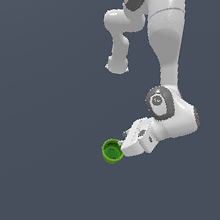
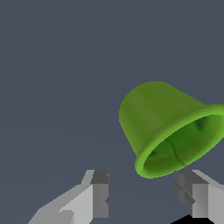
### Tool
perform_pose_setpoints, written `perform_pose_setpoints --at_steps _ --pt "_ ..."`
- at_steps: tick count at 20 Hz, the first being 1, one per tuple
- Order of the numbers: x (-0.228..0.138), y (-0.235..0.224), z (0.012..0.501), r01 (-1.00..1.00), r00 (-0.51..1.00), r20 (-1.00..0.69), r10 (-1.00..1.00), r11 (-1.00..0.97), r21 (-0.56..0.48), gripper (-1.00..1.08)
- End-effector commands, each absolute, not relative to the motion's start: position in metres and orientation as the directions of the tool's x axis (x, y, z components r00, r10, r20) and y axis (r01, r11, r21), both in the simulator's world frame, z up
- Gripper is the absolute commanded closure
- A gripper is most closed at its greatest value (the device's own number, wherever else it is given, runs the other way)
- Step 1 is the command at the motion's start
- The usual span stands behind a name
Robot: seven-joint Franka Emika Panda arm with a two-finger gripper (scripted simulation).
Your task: Pick up the object and move it to a goal position.
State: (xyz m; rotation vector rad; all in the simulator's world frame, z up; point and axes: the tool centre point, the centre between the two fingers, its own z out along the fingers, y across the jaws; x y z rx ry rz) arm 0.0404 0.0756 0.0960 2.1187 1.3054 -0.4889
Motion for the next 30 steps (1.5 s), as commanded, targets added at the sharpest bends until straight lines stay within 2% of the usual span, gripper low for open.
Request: perform_pose_setpoints --at_steps 1,10,20,21,30 --pt "0.044 0.078 0.095 0.909 0.416 -0.614 0.670 -0.295 0.294 -0.20" --pt "0.047 0.081 0.094 0.923 0.384 -0.640 0.665 -0.252 0.292 -0.20" --pt "0.047 0.060 0.073 0.924 0.380 -0.643 0.665 -0.247 0.291 -0.20" --pt "0.047 0.060 0.073 0.924 0.380 -0.643 0.665 -0.247 0.291 1.08" --pt "0.047 0.060 0.073 0.924 0.380 -0.643 0.665 -0.247 0.291 1.08"
